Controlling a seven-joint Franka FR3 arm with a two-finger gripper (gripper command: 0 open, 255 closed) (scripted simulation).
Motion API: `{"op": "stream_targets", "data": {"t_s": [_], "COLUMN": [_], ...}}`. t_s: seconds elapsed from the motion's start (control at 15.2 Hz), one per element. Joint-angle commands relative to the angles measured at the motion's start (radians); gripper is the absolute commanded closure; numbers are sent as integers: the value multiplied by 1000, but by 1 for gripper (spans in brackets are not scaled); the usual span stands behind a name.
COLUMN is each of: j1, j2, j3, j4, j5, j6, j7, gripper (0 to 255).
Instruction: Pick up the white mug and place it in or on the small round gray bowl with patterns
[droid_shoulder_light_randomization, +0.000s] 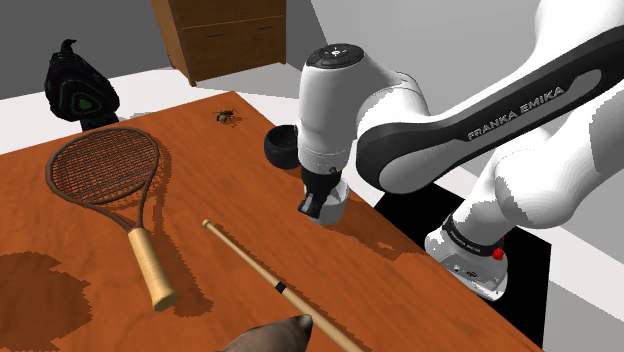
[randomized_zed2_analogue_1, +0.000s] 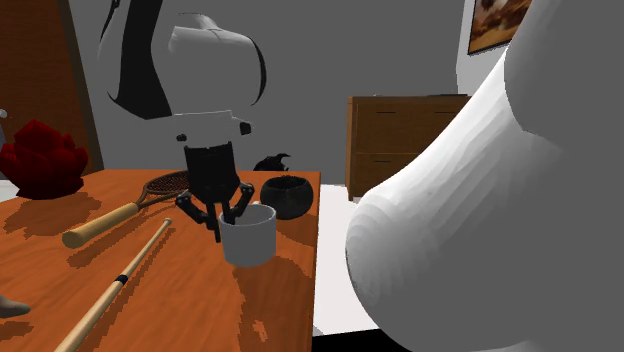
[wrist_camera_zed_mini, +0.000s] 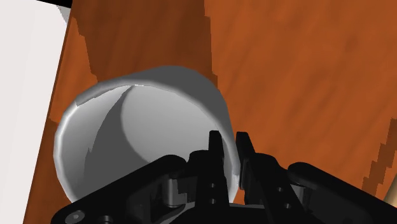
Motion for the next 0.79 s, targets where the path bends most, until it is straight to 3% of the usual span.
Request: {"op": "stream_targets", "data": {"t_s": [0.0,0.73], "j1": [4,15], "j2": [-20,-105], "j3": [-6,-45], "j4": [15,103], "j5": [6,18], "j6": [-33,-204], "j7": [-4,-29], "gripper": [255,255]}}
